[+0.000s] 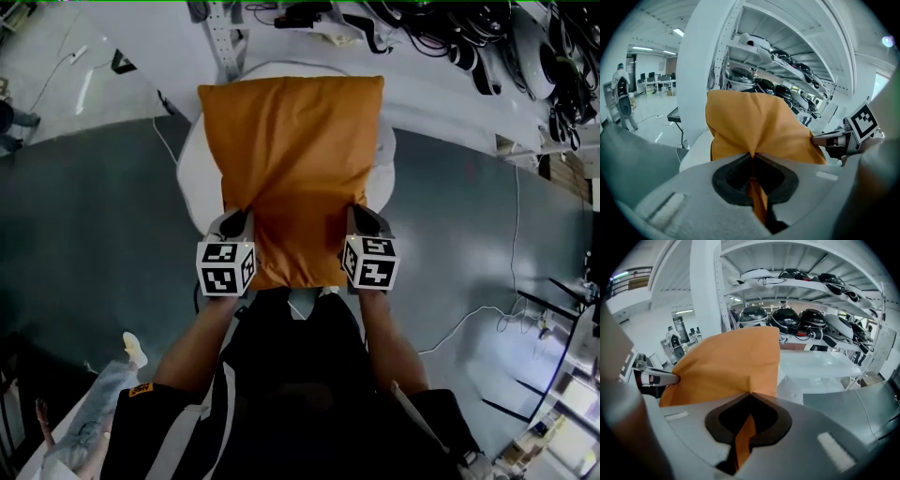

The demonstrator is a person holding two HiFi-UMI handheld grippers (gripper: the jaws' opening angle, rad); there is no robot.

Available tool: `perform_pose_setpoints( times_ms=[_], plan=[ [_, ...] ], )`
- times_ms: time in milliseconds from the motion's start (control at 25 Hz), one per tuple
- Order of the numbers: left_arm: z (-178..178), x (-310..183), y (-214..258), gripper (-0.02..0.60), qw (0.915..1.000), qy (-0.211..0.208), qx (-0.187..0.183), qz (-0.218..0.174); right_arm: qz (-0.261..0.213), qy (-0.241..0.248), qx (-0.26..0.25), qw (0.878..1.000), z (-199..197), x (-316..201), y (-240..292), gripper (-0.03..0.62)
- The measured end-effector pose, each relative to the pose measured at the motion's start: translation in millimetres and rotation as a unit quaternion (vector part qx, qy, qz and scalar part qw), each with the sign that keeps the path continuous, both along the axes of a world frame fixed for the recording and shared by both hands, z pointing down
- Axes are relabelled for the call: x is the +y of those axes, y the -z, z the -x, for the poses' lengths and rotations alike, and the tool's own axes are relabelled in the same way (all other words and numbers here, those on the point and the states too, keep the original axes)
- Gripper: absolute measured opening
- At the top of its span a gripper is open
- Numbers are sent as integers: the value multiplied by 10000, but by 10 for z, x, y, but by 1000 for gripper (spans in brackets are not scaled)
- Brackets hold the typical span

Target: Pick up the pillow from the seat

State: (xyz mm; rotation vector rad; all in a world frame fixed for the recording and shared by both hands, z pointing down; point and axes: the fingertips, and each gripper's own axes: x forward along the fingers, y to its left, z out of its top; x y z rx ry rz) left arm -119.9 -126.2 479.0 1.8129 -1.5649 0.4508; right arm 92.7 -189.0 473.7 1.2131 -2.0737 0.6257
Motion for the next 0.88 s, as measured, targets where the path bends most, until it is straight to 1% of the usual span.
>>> perform_pose_setpoints(
  times_ms=[120, 320, 440, 680, 880],
  plan=[
    [-117, 198, 220, 6, 9999, 89, 33, -79, -39, 134, -56, 9999, -113, 181, 222, 6],
    [-336, 451, 593, 6, 9989, 372, 4, -292, -262, 538, -160, 9981, -307, 366, 598, 6],
    [-528, 585, 834, 6, 9975, 532, -30, -460, -394, 734, -233, 9963, -485, 445, 800, 6],
    [-1054, 871, 1325, 6, 9922, 808, -97, -943, -589, 987, -443, 9924, -977, 652, 1167, 6],
    [-1337, 1149, 1629, 6, 9861, 1044, -91, -1286, -883, 1105, -735, 9872, -1266, 892, 1514, 6]
  ],
)
